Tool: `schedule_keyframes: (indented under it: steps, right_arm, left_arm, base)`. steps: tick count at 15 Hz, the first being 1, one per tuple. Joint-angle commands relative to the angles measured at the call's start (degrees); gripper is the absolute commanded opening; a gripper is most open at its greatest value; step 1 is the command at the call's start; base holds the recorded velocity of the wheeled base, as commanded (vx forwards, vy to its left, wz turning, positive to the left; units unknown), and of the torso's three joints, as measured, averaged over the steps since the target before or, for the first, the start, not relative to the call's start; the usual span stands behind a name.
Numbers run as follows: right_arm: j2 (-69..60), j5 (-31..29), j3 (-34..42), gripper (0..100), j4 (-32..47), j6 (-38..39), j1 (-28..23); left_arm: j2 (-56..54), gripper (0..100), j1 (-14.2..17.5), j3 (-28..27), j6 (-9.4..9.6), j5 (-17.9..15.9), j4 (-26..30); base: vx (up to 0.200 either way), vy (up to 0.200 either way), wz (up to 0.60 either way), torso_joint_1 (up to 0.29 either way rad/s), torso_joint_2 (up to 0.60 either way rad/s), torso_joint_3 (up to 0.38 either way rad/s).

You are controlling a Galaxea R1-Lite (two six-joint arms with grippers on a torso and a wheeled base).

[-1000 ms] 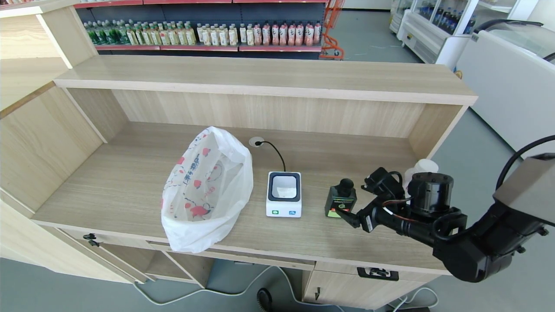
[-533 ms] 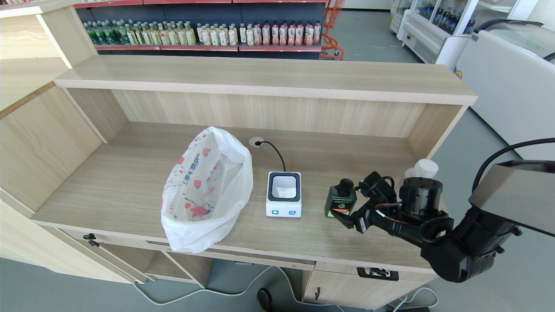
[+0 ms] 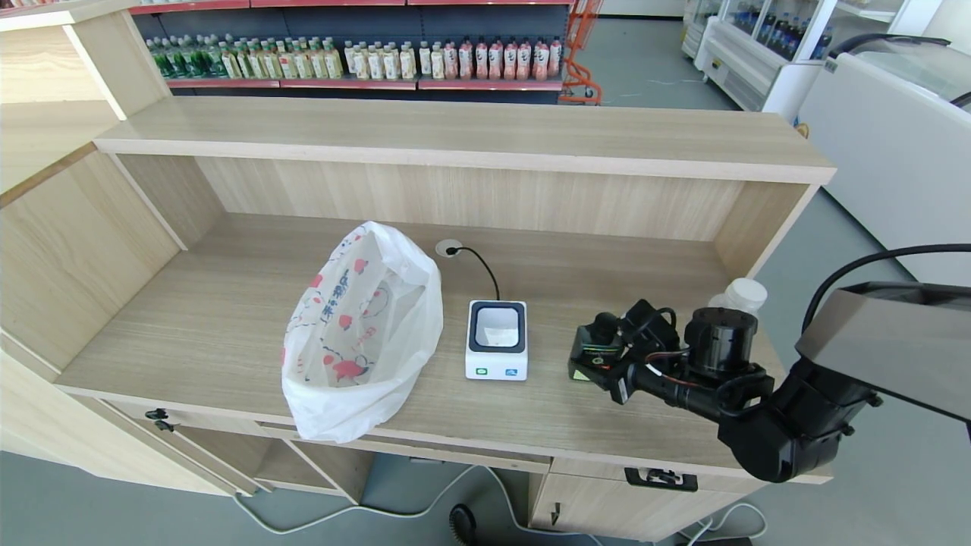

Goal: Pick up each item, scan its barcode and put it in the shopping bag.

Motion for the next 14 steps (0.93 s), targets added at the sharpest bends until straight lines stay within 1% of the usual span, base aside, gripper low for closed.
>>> schedule_keyframes:
  steps: [1, 5, 6, 8, 10, 11, 12, 13, 14]
  right_arm:
    - [0.5, 0.0, -0.2, 0, -0.1, 0.0, -0.1]
    - [-2.1, 0.0, 0.7, 0, 0.1, 0.4, -0.2]
    - [-4.2, 0.0, 1.5, 0, 0.6, 0.4, -0.2]
    - [-13.0, -0.1, 4.7, 0, 3.1, 0.1, -0.1]
    - [-25.1, -0.7, 8.9, 0, 10.5, -1.4, -0.4]
    - [-31.6, -1.4, 10.7, 0, 15.6, -4.6, -1.6]
    - [-38.3, -2.0, 12.7, 0, 21.9, -9.6, -3.3]
    - [-42.8, -2.0, 13.8, 0, 26.3, -13.9, -4.8]
    - [-45.7, -2.0, 14.2, 0, 29.0, -17.0, -6.2]
  left_arm:
    - [0.0, 100, 0.0, 0.0, -0.01, 0.0, 0.0]
    - [0.0, 100, 0.0, 0.0, -0.01, 0.0, 0.0]
    - [0.0, 100, 0.1, 0.0, -0.01, 0.0, 0.0]
    - [0.0, 100, 0.0, 0.0, -0.01, 0.0, 0.0]
    - [0.0, 100, 0.1, 0.0, -0.01, 0.0, 0.0]
    - [0.0, 100, 0.0, 0.0, -0.01, 0.0, 0.0]
    - [0.1, 100, 0.0, 0.0, -0.01, 0.0, 0.0]
    - [0.0, 100, 0.0, 0.0, -0.01, 0.0, 0.0]
    - [0.0, 100, 0.0, 0.0, -0.01, 0.0, 0.0]
  base:
    - [0.000, 0.000, 0.00, 0.000, 0.00, 0.000]
    - [0.000, 0.000, 0.00, 0.000, 0.00, 0.000]
    - [0.000, 0.000, 0.00, 0.000, 0.00, 0.000]
    - [0.000, 0.000, 0.00, 0.000, 0.00, 0.000]
    - [0.000, 0.000, 0.00, 0.000, 0.00, 0.000]
    - [0.000, 0.000, 0.00, 0.000, 0.00, 0.000]
    - [0.000, 0.000, 0.00, 0.000, 0.00, 0.000]
    - [0.000, 0.000, 0.00, 0.000, 0.00, 0.000]
    - [0.000, 0.000, 0.00, 0.000, 0.00, 0.000]
